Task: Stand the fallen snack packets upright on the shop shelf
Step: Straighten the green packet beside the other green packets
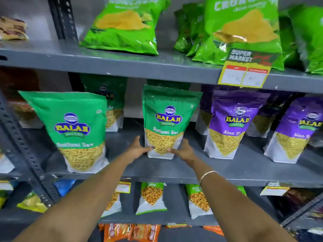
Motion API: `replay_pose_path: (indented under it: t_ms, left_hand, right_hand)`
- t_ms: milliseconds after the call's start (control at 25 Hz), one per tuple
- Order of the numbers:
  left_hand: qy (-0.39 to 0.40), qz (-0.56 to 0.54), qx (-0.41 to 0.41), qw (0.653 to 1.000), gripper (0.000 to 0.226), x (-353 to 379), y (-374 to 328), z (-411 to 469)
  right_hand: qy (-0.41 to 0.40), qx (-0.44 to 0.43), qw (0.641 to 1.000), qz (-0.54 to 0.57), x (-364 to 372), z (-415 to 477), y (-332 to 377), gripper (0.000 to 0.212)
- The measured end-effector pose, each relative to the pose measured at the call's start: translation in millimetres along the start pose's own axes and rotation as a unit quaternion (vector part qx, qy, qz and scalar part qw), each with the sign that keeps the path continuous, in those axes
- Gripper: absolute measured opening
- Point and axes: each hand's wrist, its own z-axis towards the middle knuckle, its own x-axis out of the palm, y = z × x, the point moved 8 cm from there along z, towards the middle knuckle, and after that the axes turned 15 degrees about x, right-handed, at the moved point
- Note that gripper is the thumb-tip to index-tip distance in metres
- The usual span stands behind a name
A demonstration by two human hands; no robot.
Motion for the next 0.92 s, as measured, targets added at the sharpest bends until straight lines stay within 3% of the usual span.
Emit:
replay_pose_path:
  t_ms: [120,240,440,920]
  left_hand:
    - [-0.054,-0.06,-0.016,0.997,0.045,14.5,3.2,10.0]
    - [-0.104,-0.042,-0.016,0.994,0.047,15.7,2.3,-1.2]
    - [-0.134,0.021,0.016,0.991,0.045,20.7,-14.6,-37.0]
    - [-0.12,0.027,0.022,0.992,0.039,17.4,-17.2,-71.9]
  right_hand:
    - [0.034,-0.043,0.998,0.017,1.7,10.7,4.2,0.058]
    - [0.047,-0.051,0.996,0.053,-1.9,0.5,0.0,0.04]
    - [0.002,-0.044,0.999,-0.022,-7.3,-10.4,-21.6,0.065]
    - [-0.005,-0.049,0.999,-0.022,-8.1,-49.2,-28.7,0.066]
